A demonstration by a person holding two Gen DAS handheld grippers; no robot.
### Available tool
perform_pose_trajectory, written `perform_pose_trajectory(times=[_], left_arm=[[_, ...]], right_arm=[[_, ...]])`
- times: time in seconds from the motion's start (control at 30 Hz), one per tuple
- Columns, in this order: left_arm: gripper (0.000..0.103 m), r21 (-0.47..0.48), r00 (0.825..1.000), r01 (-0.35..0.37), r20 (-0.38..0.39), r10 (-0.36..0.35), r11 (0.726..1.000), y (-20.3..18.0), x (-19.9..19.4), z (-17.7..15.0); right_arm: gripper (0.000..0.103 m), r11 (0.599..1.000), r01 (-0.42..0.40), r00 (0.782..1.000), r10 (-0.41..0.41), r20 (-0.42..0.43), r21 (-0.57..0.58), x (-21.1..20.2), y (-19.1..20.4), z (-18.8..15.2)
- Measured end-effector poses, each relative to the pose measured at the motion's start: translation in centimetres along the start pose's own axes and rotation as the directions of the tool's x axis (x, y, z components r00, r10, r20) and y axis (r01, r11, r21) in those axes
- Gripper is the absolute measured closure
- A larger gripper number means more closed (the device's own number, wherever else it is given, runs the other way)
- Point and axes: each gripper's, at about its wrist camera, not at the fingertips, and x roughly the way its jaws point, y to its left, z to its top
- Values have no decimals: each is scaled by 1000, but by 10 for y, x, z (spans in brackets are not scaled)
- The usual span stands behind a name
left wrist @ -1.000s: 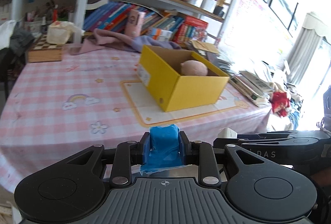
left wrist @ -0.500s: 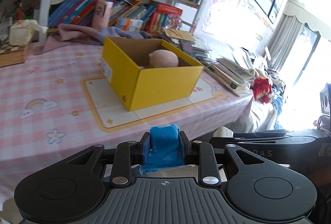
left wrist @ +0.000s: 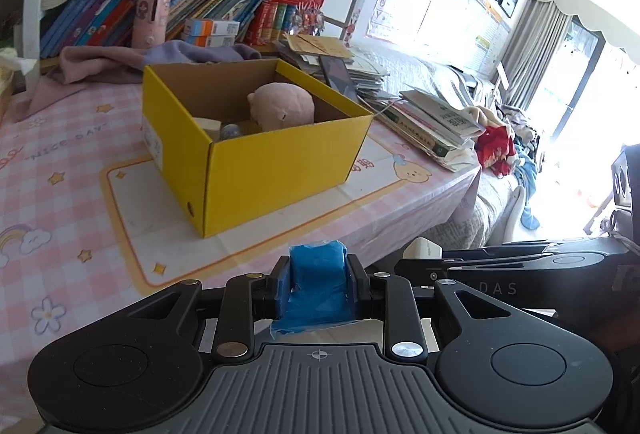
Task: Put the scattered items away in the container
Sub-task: 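Carry the charger plug and blue toy toward the yellow box with both tools, then lower the charger plug and blue toy into the box and open both tools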
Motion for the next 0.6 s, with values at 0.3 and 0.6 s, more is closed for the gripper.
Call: perform_pose_trajectory(times=[0.3, 0.6], left_arm=[[77, 62, 988, -81, 137, 72, 995, -8, 21, 58], [77, 43, 956, -241, 181, 230, 970, -1, 67, 118]], right_arm=[[66, 996, -51, 996, 56, 64, -71, 27, -22, 72], [66, 970, -131, 981, 157, 116, -205, 69, -41, 164]])
